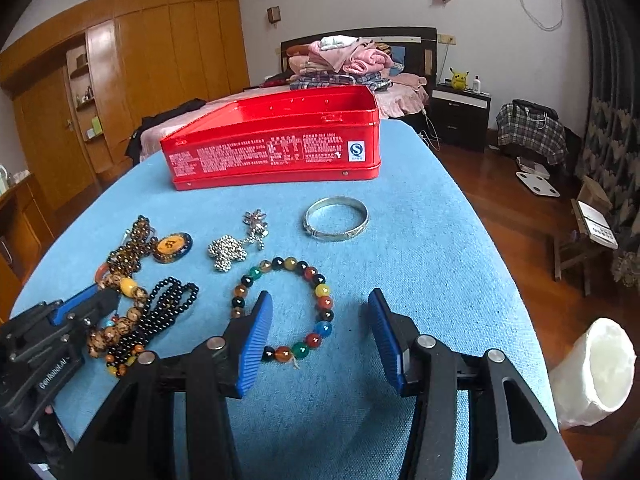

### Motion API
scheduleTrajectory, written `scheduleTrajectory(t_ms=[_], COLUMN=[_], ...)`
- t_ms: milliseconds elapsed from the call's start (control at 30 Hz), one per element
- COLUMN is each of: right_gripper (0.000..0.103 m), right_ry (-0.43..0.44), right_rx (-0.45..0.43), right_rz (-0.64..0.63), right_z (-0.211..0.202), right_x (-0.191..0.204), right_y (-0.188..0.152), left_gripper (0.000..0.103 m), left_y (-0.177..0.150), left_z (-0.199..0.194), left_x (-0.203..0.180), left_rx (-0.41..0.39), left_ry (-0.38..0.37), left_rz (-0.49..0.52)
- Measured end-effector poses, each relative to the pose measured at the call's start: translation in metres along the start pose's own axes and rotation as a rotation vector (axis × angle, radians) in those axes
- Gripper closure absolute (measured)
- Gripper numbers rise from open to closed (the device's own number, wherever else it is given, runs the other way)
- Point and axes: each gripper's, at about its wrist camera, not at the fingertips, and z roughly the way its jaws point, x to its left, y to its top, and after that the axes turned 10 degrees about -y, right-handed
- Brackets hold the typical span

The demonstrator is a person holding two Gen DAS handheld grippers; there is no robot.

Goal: Organize jewelry
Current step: 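Grasp the brown wooden bead bracelet with the left gripper while the right grasps the multicolor bead bracelet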

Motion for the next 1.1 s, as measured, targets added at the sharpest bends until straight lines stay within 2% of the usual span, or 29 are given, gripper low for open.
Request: scheduleTrajectory(t_ms=[133,233,333,633,1100], right_gripper=[0.070,0.087,0.095,0.095,0.095], right_ry=[-0.008,-0.006,0.010,0.071,0.079], right_rx=[-0.004,-0.003,0.009,0.013,-0.060], right_rz=[-0.011,-0.017,-0.018,0.038,-0.003], right_z=[0.000,-0.001,-0.002,-0.020,-0.055], right_x=[0.001,0.002,0.001,-0.009,-0.002], right_y=[-0.002,-0.004,-0.003,0.004,0.030], left_gripper=[0.086,0.088,0.092,0.093,0.093], left_y=[0.000,0.000,0.000,0.002,0.027], left_z=[0.000,0.000,-0.001,-0.011,-0.044], left_x=[0.001,0.000,0.000,-0.003,-0.016], left_rx=[-0.002,-0.004,-0.004,-0.013,-0.113], left_ry=[0.007,0.016,0.019,-0.008,-0.057], left_rz=[0.007,0.010,0.001,-0.022,-0.004])
